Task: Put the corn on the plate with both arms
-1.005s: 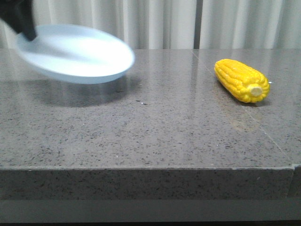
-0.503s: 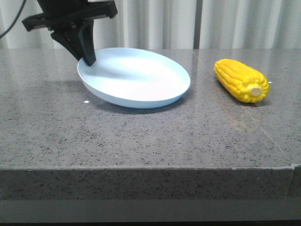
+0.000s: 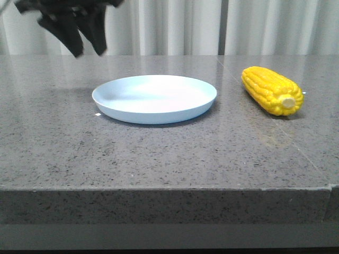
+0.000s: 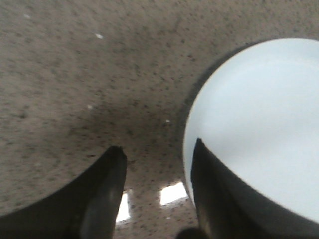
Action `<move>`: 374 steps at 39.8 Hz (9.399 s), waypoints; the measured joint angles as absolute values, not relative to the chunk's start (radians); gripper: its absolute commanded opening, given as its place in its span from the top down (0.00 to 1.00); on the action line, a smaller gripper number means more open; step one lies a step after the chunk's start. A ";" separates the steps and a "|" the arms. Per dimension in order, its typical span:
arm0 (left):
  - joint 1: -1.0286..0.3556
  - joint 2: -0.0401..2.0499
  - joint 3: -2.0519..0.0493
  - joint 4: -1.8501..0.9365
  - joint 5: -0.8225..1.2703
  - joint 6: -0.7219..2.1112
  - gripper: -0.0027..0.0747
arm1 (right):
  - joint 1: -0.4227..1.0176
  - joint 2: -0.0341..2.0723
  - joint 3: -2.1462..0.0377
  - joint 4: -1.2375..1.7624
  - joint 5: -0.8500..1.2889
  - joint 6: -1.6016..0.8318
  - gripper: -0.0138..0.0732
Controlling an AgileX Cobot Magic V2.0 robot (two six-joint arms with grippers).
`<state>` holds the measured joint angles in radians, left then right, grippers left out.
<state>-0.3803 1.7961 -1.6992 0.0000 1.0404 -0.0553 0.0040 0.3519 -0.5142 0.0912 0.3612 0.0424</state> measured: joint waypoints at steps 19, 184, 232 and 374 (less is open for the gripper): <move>-0.231 1.481 -1.377 0.145 0.994 -0.119 0.99 | 0.004 0.352 -0.514 0.091 0.361 0.042 0.10; -0.180 0.142 -0.360 0.157 0.383 -0.148 0.99 | 0.550 1.802 -1.621 0.059 0.844 0.375 0.64; -0.180 0.142 -0.360 0.157 0.383 -0.148 0.99 | 0.569 1.849 -1.811 -0.015 0.981 0.420 0.77; -0.009 0.003 -0.093 -0.085 0.178 0.101 0.99 | 0.026 0.199 -0.480 -0.044 0.570 0.195 0.92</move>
<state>-0.0093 0.0031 -0.0927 -0.0849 0.1779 0.1010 0.0262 0.1990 -0.4798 -0.0442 0.5704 0.1954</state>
